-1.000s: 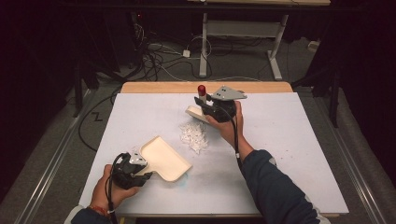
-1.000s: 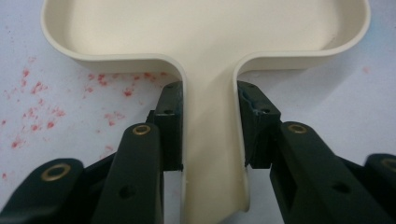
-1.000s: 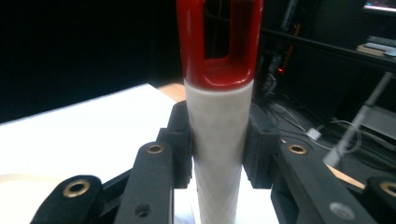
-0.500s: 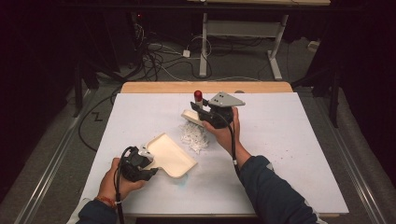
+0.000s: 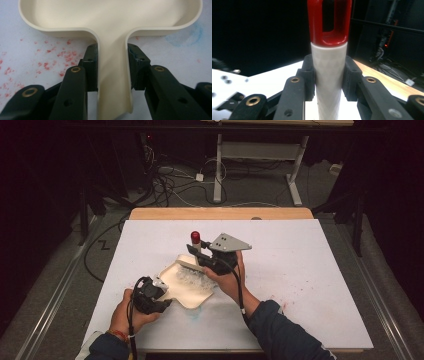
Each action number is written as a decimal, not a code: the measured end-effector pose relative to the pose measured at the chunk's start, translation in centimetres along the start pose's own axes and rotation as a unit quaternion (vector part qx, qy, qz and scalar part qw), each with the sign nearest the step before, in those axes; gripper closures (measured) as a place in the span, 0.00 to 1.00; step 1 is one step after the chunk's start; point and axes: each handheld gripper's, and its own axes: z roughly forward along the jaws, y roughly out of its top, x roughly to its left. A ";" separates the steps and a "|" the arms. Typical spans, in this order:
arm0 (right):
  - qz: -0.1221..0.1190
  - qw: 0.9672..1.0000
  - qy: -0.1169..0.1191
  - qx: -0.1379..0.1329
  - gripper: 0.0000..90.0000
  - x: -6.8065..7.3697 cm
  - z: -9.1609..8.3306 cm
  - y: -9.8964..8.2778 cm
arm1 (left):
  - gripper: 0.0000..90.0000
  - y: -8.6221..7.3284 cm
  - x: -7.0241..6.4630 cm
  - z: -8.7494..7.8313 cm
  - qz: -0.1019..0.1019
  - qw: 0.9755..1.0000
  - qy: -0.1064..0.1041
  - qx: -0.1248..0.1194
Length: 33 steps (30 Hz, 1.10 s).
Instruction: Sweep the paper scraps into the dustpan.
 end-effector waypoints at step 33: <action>-0.003 0.999 -0.041 -0.021 0.78 -2.3 -7.8 2.6 | 0.71 -0.9 -0.4 0.1 -0.001 1.000 0.009 0.002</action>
